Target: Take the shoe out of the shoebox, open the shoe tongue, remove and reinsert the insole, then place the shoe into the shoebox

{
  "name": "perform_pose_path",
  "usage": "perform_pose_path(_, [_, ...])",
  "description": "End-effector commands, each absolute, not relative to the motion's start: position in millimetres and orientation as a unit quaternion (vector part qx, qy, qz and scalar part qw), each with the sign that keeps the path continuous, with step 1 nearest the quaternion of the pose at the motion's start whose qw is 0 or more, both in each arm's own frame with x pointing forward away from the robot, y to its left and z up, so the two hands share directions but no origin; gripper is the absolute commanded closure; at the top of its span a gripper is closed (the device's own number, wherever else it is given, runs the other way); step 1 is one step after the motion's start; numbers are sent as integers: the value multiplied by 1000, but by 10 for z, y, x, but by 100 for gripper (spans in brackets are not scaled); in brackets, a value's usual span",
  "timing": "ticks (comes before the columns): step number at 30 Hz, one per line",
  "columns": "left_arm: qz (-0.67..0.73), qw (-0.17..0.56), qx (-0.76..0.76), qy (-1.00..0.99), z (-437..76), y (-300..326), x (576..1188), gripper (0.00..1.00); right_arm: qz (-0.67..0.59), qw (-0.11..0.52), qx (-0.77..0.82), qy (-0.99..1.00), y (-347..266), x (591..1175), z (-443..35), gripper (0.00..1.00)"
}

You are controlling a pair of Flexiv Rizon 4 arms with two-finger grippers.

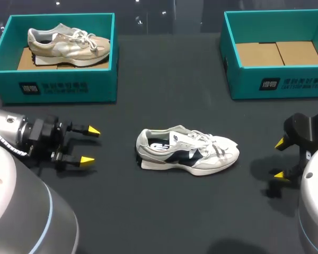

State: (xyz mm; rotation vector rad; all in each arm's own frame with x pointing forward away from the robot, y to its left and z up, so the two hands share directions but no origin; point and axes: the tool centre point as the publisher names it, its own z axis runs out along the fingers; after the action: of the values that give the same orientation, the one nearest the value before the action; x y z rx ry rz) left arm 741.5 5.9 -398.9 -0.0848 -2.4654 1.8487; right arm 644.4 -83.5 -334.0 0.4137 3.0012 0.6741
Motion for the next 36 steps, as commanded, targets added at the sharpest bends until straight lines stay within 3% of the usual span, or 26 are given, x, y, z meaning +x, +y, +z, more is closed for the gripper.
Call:
perform_pose_path(1, [597,26,-27,-801,-3974,-26,7400,0,216,21,134,967,-835,6420,-3335,0])
perform_pose_path(16, [595,23,-26,-803,-3997,-37,7387,0,216,21,134,967,-835,6420,-3335,0])
perform_pose_path(36, [575,5,-22,-818,-4144,-545,7324,0,216,21,134,967,-835,6420,-3335,0])
